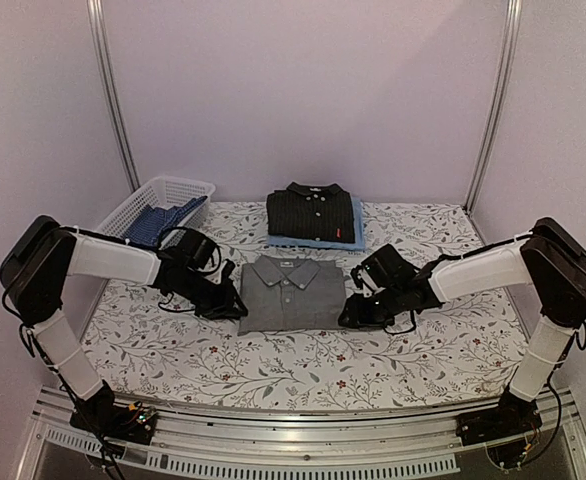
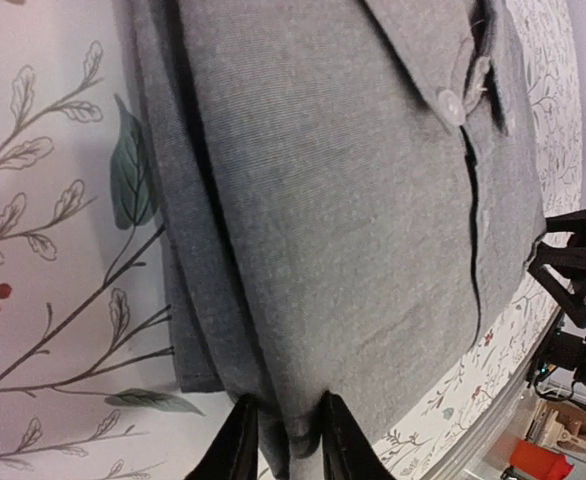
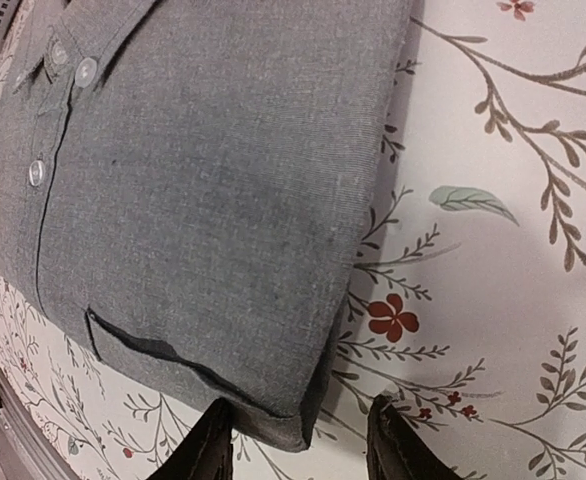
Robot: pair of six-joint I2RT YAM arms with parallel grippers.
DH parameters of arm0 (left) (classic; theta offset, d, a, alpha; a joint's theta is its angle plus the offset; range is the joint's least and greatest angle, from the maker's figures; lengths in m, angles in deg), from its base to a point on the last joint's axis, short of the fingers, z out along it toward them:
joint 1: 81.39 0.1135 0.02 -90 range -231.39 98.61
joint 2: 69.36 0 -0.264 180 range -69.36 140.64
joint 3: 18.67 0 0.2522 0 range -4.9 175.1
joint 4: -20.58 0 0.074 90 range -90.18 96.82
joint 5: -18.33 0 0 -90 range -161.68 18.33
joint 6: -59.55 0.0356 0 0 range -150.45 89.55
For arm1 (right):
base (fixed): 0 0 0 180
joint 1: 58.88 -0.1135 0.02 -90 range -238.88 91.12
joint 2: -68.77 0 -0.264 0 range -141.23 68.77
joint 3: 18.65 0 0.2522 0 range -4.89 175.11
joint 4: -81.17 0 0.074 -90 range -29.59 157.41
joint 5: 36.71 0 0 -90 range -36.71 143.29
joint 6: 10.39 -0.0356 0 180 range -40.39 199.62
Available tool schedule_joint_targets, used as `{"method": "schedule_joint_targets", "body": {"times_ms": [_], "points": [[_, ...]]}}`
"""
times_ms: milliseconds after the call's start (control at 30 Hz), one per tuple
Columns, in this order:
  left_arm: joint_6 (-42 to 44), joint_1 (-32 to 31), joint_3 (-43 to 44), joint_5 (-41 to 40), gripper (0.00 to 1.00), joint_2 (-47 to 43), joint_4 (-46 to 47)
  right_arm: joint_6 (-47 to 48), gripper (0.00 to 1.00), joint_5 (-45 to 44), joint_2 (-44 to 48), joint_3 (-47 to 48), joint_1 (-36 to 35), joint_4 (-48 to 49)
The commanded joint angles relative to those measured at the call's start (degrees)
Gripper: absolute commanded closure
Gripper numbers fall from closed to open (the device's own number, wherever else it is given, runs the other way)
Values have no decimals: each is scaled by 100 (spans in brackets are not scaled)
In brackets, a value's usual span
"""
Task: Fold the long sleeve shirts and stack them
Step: Move the square-folded shirt to the center of the board.
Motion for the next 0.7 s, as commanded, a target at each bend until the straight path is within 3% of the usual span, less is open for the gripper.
{"method": "schedule_joint_targets", "body": {"times_ms": [0, 367, 533, 667], "points": [[-145, -160, -150, 71, 80, 52, 166, -69, 57, 15, -101, -115, -109, 43], [-130, -288, -538, 105, 68, -582, -203, -103, 71, 50, -176, -129, -202, 124], [-251, -459, -568, 207, 69, -443, 9, -124, 76, 50, -180, -122, -220, 150], [-283, -538, -486, 126, 76, -305, 14, -130, 84, 55, -181, -112, -229, 147]]}}
